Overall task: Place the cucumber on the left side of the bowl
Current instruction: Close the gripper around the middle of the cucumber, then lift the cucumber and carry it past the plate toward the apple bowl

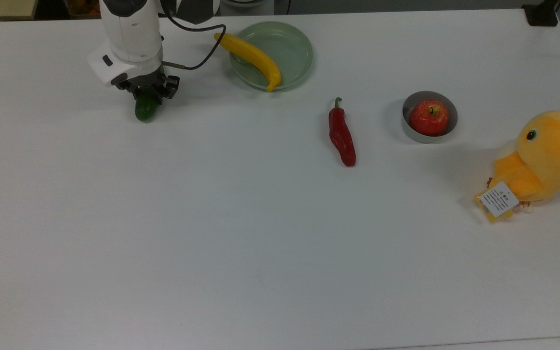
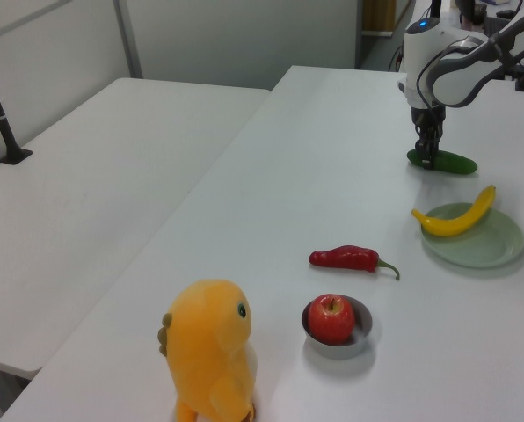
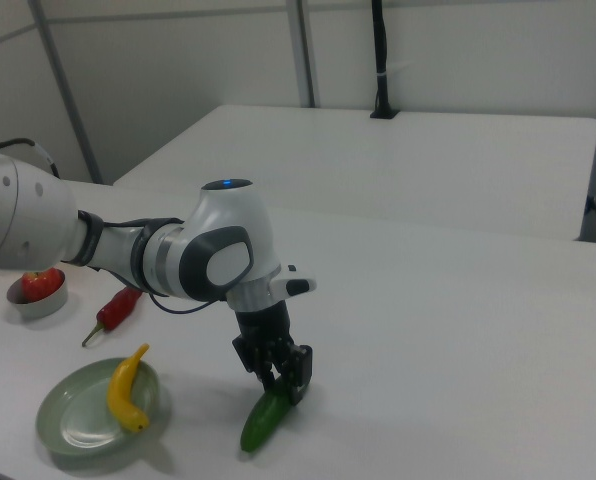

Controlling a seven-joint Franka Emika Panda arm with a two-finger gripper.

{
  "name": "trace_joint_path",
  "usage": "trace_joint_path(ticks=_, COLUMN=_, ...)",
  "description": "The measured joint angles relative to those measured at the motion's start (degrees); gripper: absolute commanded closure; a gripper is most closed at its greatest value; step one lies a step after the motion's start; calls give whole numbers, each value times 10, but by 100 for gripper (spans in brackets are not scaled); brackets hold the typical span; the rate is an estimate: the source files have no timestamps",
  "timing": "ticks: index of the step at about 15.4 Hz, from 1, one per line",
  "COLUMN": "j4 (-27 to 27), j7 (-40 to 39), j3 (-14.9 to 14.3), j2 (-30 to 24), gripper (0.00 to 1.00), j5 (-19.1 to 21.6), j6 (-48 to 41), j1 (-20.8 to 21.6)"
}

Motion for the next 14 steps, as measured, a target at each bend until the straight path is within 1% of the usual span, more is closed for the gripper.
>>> trace_joint_path(ticks=5, j4=28, j7=0, j3=0, j2=-16, gripper=90, j5=4, j6=-3, j1=2)
trace_joint_path(ticks=6, j4=36, j7=0, j3=1, j2=-23, gripper=87, j5=14, j6=-8, j1=7)
trace_joint_path(ticks=8, j4=48, j7=0, j3=3, j2=-43, gripper=87, j5=47, j6=-22, j1=25)
trace_joint_path(ticks=10, j4=59, j7=8, j3=7, j2=-65, gripper=88, j5=70, j6=-61, j1=49)
trace_joint_path(ticks=11, j4=65, j7=17, j3=14, j2=-74, gripper=88, j5=76, j6=-85, j1=58)
trace_joint_path(ticks=12, j4=70, j7=30, j3=28, j2=-80, gripper=88, j5=80, j6=-105, j1=62)
trace_joint_path(ticks=14, j4=76, j7=70, j3=60, j2=-84, gripper=88, j5=92, j6=-122, j1=66)
